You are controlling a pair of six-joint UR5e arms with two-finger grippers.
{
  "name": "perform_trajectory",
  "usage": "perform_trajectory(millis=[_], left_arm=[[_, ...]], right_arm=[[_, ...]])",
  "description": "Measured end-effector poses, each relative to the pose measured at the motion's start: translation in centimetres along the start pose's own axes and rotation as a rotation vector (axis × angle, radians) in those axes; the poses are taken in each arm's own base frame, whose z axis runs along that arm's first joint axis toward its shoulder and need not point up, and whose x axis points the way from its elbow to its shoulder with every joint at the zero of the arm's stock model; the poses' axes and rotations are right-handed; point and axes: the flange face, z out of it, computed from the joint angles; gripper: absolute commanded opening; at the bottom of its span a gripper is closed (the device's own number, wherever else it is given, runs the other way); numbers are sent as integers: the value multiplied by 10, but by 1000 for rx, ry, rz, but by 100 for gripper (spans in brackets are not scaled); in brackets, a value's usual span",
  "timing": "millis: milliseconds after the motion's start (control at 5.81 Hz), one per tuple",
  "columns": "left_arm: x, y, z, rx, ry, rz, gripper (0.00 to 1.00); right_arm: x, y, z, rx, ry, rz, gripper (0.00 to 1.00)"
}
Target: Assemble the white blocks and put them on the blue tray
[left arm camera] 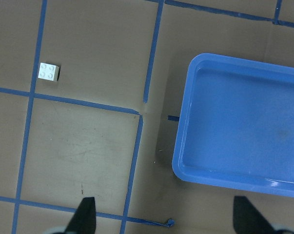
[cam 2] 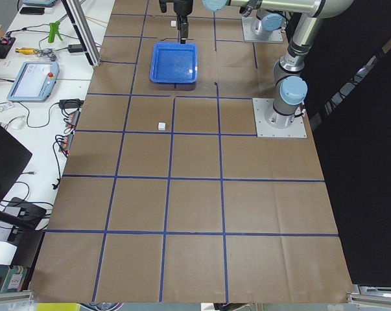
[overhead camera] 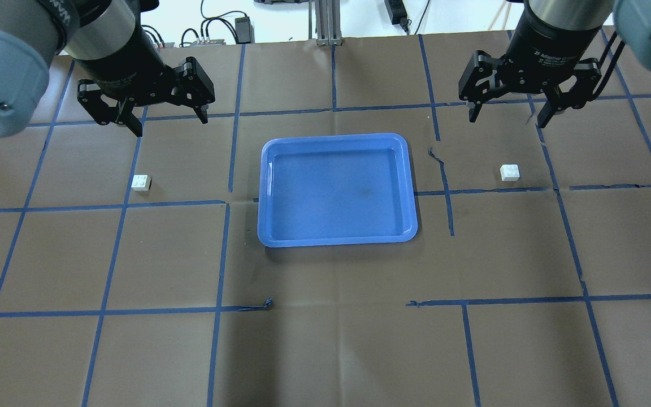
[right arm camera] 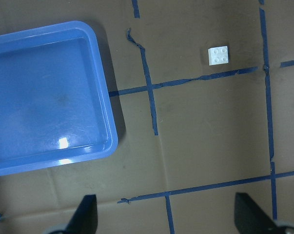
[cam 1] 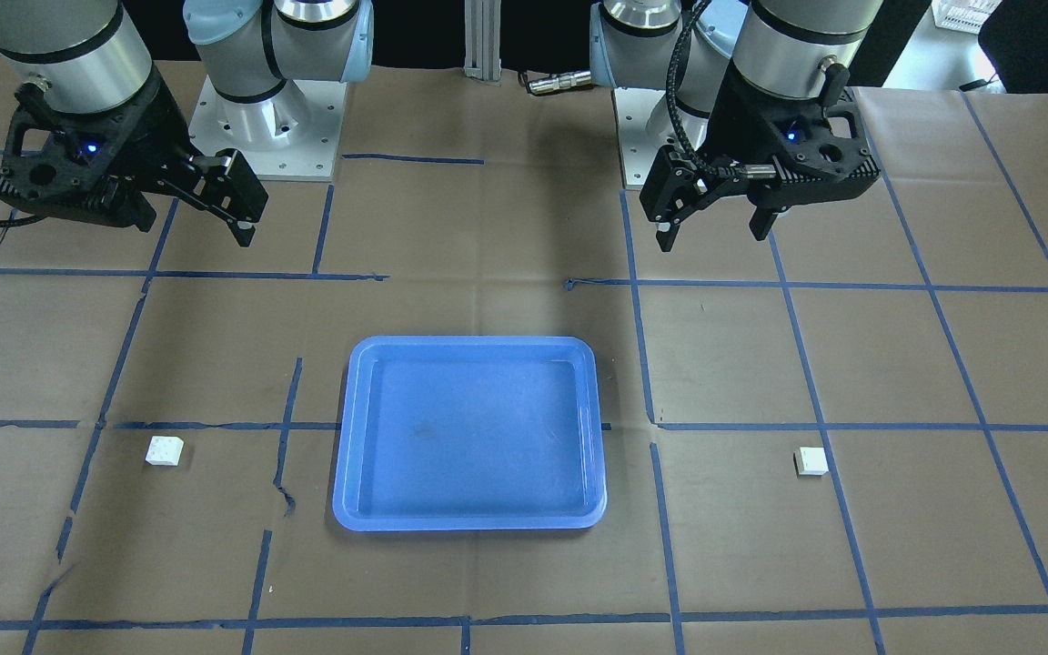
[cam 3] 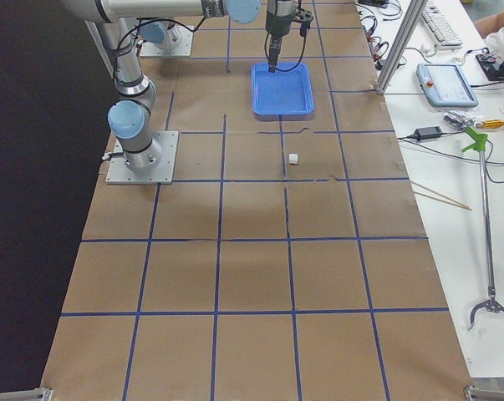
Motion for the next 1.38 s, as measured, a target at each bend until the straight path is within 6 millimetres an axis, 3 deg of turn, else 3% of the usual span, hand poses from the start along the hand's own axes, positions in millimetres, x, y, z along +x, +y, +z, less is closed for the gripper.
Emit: perform_trajectory(millis=[688,860,1032,1376], left_arm=[[-3,-1,1,0,-8,-5,99],[-11,-9,10,-16,-15,-13,99],[-35,-25,31,-51,-24,-25,99],[-123,-68,97,-121,-17,-14,99]], right_arm=[[0,0,1,-4,-2,-2,100],[0,0,1,-9,-2,-3,100],[0,2,1,-19,-1,-3,100],[2,2,-1,-29,-4,-103,100]])
